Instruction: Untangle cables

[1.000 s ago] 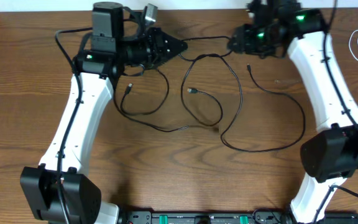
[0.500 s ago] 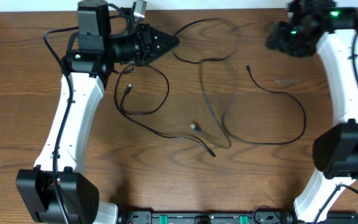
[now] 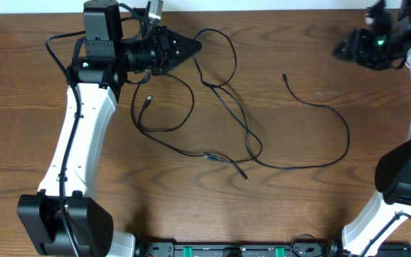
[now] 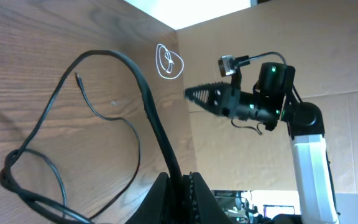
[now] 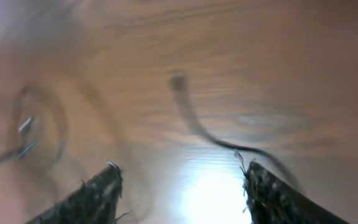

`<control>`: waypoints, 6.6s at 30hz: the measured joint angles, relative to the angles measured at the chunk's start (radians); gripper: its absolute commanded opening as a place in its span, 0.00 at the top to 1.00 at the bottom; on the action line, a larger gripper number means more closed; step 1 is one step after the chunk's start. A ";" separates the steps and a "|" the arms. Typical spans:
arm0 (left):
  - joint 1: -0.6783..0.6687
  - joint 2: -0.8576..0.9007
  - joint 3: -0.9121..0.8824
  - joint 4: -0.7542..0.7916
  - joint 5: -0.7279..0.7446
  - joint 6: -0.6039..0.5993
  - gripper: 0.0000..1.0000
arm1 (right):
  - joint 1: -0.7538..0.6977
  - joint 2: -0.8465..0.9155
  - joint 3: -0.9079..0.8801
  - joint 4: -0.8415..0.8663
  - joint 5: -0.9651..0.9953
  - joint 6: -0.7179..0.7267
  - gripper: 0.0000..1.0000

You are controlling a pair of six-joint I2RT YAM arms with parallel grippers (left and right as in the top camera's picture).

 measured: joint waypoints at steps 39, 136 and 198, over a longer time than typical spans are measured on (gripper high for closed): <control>0.073 0.000 0.000 0.031 -0.079 -0.040 0.93 | 0.561 0.002 -0.283 -0.070 0.005 -0.364 0.99; -0.071 0.000 0.001 0.353 0.097 -0.336 0.93 | 0.470 -0.142 -0.084 0.233 -0.049 0.058 0.04; -0.071 0.000 0.001 0.353 -0.015 -0.233 0.93 | 0.526 -0.396 -0.537 0.327 0.291 0.076 0.02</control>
